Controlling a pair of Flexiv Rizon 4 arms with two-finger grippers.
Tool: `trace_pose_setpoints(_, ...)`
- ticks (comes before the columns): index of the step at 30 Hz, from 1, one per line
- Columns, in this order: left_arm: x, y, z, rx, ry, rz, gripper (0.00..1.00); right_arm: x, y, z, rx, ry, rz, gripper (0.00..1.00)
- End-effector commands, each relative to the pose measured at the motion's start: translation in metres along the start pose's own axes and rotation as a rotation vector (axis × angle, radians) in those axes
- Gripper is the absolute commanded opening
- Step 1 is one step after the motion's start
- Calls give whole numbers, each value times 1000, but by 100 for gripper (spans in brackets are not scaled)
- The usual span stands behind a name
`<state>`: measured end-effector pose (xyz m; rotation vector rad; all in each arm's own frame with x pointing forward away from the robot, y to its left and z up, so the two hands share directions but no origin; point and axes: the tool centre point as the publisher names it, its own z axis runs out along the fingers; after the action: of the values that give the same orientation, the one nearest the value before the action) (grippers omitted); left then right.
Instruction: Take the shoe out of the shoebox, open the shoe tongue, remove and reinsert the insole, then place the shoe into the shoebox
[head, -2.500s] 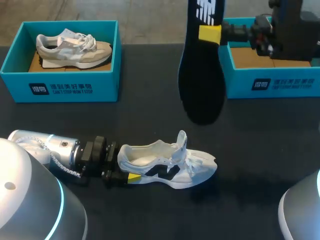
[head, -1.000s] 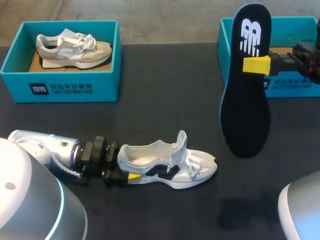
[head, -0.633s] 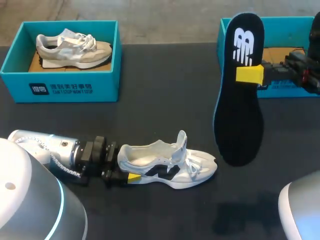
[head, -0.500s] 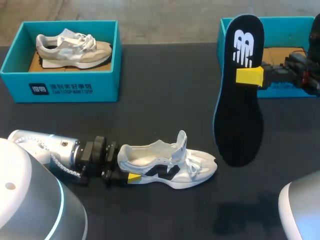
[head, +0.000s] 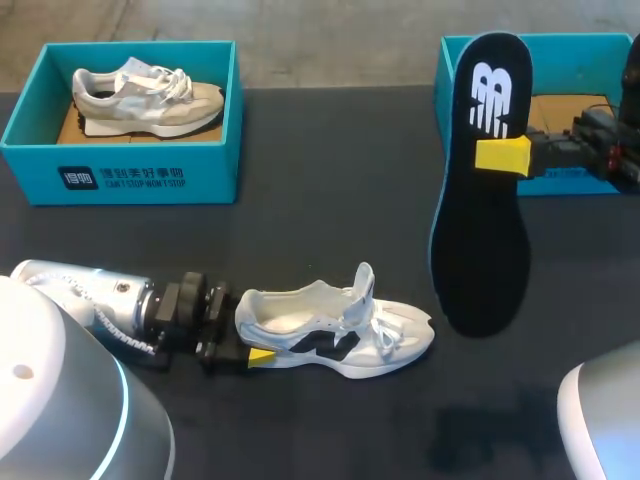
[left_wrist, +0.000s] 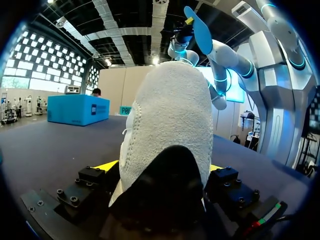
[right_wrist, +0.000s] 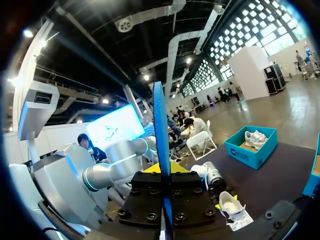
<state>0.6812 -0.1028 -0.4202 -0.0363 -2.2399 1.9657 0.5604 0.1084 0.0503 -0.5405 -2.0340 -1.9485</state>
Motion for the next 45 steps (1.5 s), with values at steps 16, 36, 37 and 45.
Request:
trace_pose_setpoints(16,13,-13,-66,-279,-61,-10,100,1,1,5,0,-4,1,0)
trace_pose_setpoints(36,24,-62,-104,-730,-74,-21,100,1,1,5,0,-4,1,0)
trace_pose_setpoints(37,24,-62,-104,-730,-74,-21,100,1,1,5,0,-4,1,0)
trace_pose_setpoints(45,9,-74,-88,-855,-222,-126,100,1,1,5,0,-4,1,0)
